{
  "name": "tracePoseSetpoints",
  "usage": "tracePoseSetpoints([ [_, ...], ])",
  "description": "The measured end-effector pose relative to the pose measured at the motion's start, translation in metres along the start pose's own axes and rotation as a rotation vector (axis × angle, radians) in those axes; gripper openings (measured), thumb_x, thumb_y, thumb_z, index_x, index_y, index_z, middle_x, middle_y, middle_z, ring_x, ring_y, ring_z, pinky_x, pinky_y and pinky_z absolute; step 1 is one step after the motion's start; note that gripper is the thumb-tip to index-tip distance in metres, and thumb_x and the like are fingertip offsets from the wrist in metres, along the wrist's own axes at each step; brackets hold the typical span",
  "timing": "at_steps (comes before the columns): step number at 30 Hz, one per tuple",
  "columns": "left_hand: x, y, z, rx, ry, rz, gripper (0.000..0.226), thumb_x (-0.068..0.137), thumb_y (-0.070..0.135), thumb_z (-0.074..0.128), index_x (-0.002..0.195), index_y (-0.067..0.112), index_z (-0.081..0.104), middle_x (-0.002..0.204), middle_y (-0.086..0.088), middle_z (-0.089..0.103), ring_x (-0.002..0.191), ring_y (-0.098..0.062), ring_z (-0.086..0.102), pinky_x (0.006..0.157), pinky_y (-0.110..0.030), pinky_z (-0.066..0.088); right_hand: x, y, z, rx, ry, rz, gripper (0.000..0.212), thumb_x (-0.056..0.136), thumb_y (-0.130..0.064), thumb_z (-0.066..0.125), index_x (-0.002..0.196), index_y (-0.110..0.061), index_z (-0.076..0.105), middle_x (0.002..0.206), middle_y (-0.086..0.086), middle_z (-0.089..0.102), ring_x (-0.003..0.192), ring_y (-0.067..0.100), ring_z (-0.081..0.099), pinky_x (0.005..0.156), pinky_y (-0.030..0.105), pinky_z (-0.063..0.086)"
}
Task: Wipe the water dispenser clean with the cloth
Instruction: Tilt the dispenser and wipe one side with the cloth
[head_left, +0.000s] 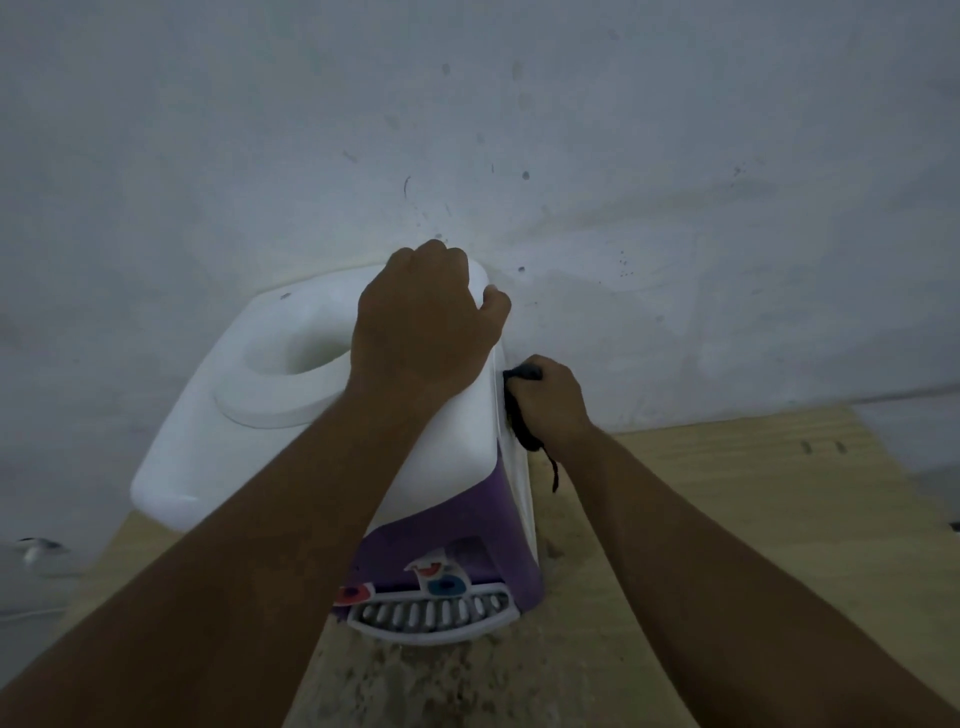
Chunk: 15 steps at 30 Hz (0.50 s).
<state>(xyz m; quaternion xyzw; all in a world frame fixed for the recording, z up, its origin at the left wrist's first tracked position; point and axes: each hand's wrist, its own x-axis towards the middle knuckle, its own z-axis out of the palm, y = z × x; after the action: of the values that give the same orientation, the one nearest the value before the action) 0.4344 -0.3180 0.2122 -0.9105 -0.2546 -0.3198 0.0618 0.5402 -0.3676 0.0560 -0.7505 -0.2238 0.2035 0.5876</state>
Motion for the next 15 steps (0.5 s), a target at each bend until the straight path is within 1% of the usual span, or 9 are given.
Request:
tracePoseSetpoints([
  [2,0.000,-0.001,-0.001,0.013,0.004,0.001,0.032,0.087,0.043,0.052,0.083,0.012,0.059,0.092,-0.002,0.063,0.082,-0.018,0.050,0.071,-0.026,0.033,0.001,-0.002,0.000,-0.024,-0.008,-0.003,0.013,0.088,-0.011,0.056,0.079,-0.002,0.060,0.073,0.009,0.061,0.065,0.020,0.056,0.059,0.026,0.044],
  [4,0.000,0.000,0.000,0.012,-0.002,-0.008,0.031,0.087,0.043,0.052,0.082,0.012,0.058,0.091,-0.002,0.062,0.080,-0.017,0.048,0.070,-0.026,0.033,-0.005,0.001,-0.004,-0.034,-0.041,-0.016,0.016,0.089,-0.012,0.057,0.081,0.000,0.061,0.076,0.013,0.064,0.067,0.021,0.058,0.063,0.029,0.047],
  [6,0.001,0.000,0.000,-0.002,-0.016,-0.019,0.030,0.087,0.042,0.052,0.082,0.013,0.057,0.090,-0.003,0.061,0.079,-0.018,0.047,0.069,-0.028,0.035,-0.011,0.003,-0.012,-0.045,-0.118,-0.040,0.016,0.089,-0.014,0.059,0.081,0.000,0.064,0.076,0.013,0.066,0.067,0.021,0.059,0.062,0.029,0.047],
  [8,0.001,0.000,0.001,0.002,-0.010,-0.017,0.030,0.087,0.042,0.051,0.082,0.013,0.057,0.088,-0.003,0.061,0.080,-0.020,0.050,0.069,-0.030,0.037,-0.015,0.000,-0.022,-0.059,-0.230,-0.021,0.016,0.089,-0.014,0.060,0.080,-0.002,0.066,0.074,0.010,0.066,0.065,0.020,0.059,0.060,0.026,0.046],
  [10,0.001,0.000,0.000,0.005,-0.006,-0.014,0.030,0.086,0.042,0.052,0.081,0.013,0.057,0.087,-0.003,0.060,0.079,-0.020,0.050,0.069,-0.029,0.036,-0.011,-0.008,-0.028,-0.146,-0.307,-0.002,0.015,0.088,-0.012,0.060,0.079,-0.002,0.068,0.073,0.009,0.065,0.062,0.017,0.057,0.056,0.022,0.044],
  [12,0.001,0.000,0.001,-0.003,0.000,-0.006,0.030,0.086,0.042,0.052,0.080,0.012,0.057,0.085,-0.003,0.060,0.077,-0.018,0.048,0.068,-0.029,0.035,-0.004,-0.015,-0.028,-0.208,-0.310,0.017,0.014,0.086,-0.009,0.060,0.078,-0.001,0.069,0.072,0.010,0.064,0.060,0.017,0.056,0.053,0.021,0.042],
  [15,-0.001,-0.002,0.002,0.022,0.016,0.010,0.032,0.086,0.042,0.052,0.079,0.011,0.058,0.083,-0.003,0.060,0.077,-0.019,0.049,0.068,-0.030,0.040,0.005,-0.015,-0.017,-0.187,-0.216,0.056,0.016,0.083,-0.006,0.059,0.085,0.007,0.069,0.078,0.016,0.065,0.067,0.023,0.058,0.056,0.023,0.043],
])
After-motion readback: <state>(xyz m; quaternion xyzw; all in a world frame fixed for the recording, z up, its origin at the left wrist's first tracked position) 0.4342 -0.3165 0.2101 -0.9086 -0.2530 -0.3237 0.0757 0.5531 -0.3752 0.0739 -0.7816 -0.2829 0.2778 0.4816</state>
